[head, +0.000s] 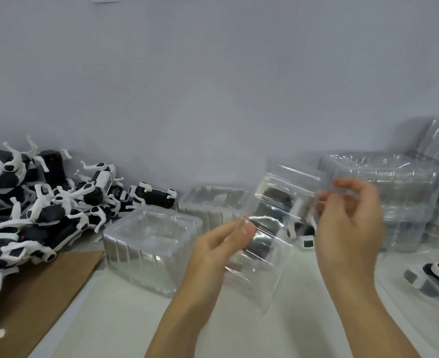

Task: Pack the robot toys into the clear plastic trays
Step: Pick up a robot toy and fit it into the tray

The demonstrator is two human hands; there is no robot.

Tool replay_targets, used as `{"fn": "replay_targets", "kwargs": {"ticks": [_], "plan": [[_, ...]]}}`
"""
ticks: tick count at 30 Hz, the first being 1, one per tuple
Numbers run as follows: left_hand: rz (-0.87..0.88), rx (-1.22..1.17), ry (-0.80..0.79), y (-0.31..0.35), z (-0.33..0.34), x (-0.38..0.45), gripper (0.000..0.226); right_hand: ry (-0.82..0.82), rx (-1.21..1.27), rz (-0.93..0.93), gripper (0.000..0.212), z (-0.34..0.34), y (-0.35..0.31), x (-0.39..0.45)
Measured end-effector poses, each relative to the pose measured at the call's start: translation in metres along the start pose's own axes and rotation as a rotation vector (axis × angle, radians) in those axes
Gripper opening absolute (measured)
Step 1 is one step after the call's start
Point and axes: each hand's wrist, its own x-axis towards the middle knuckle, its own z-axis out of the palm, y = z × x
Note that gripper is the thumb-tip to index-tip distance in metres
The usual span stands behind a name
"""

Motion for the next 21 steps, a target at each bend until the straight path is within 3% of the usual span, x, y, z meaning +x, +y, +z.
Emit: {"fn": "replay_targets", "kwargs": {"ticks": [2, 5, 7, 12, 15, 17, 19, 21], "plan": [[0.024, 0.133, 0.02, -0.001, -0.001, -0.001, 0.055, 0.122, 0.043, 0.033, 0.032, -0.007, -0.004, 0.006], [0.069, 0.285, 0.091, -0.005, -0.004, -0.002, 0.058, 0.152, -0.016, 0.057, 0.027, -0.015, -0.003, 0.013], [0.059, 0.441, 0.103, -0.009, -0.008, -0.003, 0.068, 0.13, -0.082, 0.054, 0.027, -0.018, -0.001, 0.016], [0.042, 0.734, -0.094, -0.021, -0.007, -0.006, 0.083, -0.077, -0.295, -0.044, 0.026, -0.015, 0.006, 0.014], [0.064, 0.641, -0.097, -0.022, 0.002, -0.006, 0.081, -0.291, -0.35, -0.088, 0.027, -0.006, 0.01, 0.004], [0.071, 0.445, -0.01, -0.02, 0.005, -0.003, 0.056, -0.43, -0.384, -0.117, 0.027, 0.001, 0.01, -0.004], [0.086, 0.174, 0.206, -0.02, 0.004, 0.001, 0.02, -0.539, -0.401, -0.128, 0.028, 0.007, 0.009, -0.013], [0.073, -0.04, 0.442, -0.018, -0.001, 0.005, 0.02, -0.638, -0.395, -0.105, 0.03, 0.014, 0.006, -0.022]]}}
